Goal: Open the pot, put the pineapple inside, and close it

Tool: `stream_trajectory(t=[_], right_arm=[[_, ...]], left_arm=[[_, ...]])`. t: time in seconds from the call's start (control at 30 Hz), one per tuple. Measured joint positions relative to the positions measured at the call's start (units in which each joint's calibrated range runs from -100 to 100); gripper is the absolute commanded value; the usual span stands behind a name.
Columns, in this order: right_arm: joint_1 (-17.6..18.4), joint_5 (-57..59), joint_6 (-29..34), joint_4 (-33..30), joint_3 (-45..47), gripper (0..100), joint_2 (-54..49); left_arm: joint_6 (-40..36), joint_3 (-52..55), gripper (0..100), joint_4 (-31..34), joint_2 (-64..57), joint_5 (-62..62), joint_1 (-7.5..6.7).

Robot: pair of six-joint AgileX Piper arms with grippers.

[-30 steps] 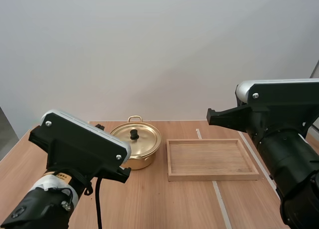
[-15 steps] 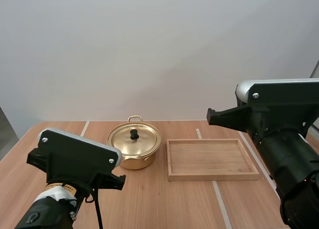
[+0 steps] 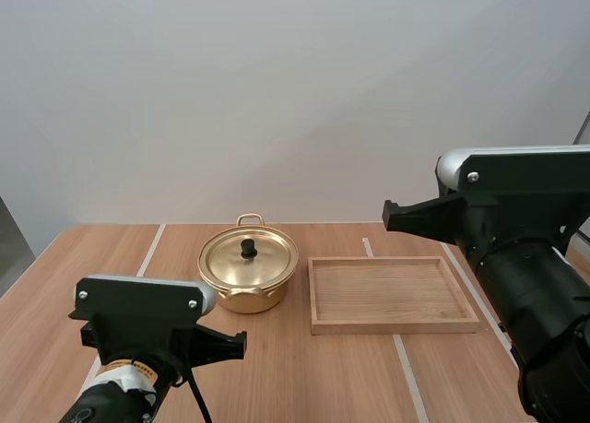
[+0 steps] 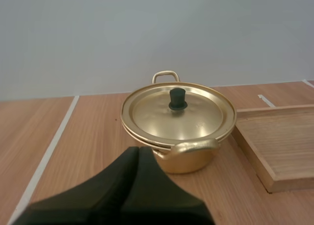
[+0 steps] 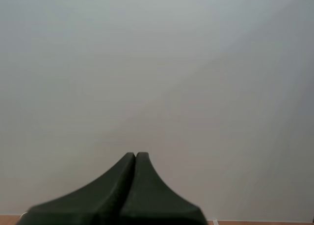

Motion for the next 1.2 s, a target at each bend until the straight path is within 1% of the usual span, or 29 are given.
stream_trajectory(t=[0.2,1.1,1.17,1.2], right_arm=[[0.0,0.0,0.0,0.0,0.0,0,0.0],[0.0,0.0,0.0,-0.14,0.0,0,0.0],[0.0,0.0,0.96,-2.68,0.0,0,0.0],[0.0,0.41,2.98,-6.22,0.0,0,0.0]], left_arm=[[-3.06,0.25,0,1.95,0.0,-1.94,0.0],[-3.47,0.25,0,2.31,0.0,-3.91,0.0],[-3.47,0.25,0,2.31,0.0,-3.91,0.0],[-3.47,0.25,0,2.31,0.0,-3.91,0.0]])
